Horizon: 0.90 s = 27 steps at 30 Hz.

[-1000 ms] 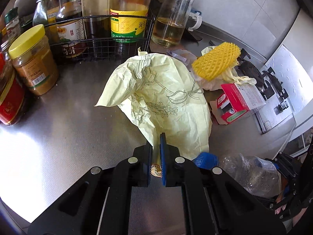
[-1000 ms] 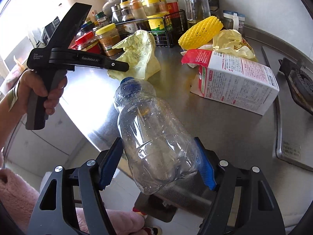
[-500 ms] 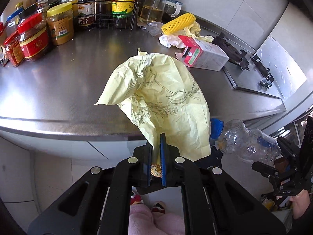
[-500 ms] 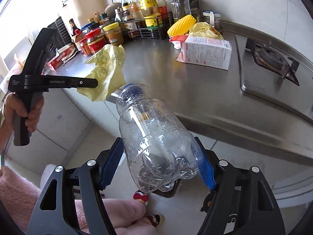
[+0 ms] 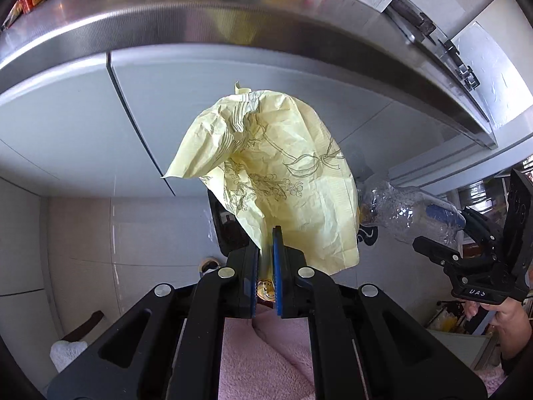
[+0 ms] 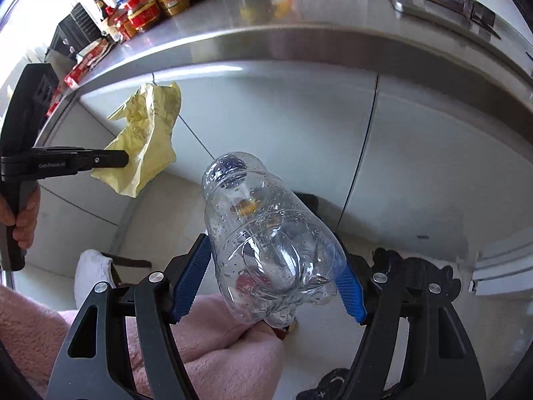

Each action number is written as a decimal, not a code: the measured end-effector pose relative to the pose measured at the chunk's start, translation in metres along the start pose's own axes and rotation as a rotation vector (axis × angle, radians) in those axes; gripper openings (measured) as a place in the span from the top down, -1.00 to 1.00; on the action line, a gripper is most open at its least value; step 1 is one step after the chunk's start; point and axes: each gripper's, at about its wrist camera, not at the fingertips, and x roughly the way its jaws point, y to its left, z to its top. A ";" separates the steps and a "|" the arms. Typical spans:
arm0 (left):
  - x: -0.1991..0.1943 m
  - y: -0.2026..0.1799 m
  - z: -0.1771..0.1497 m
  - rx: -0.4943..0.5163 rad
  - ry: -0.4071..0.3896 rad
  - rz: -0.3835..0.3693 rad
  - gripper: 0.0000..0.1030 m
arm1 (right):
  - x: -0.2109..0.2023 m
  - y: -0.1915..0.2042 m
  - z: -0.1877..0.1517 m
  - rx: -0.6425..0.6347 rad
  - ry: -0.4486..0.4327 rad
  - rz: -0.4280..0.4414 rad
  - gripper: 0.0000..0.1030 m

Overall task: Collect trash
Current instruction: 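Lift the yellow paper and water bottle off the counter toward the floor bin, then open both tools over the floor bin to drop paper and bottle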

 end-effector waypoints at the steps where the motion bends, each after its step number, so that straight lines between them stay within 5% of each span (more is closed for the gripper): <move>1: 0.014 0.003 -0.002 -0.010 0.020 -0.002 0.88 | 0.013 -0.001 0.000 0.009 0.018 -0.017 -0.39; 15: 0.219 0.033 -0.001 -0.046 0.204 0.009 0.88 | 0.216 -0.034 -0.003 0.141 0.194 -0.069 -0.38; 27: 0.295 0.065 0.003 -0.072 0.267 -0.007 0.88 | 0.292 -0.046 -0.010 0.124 0.278 -0.076 -0.38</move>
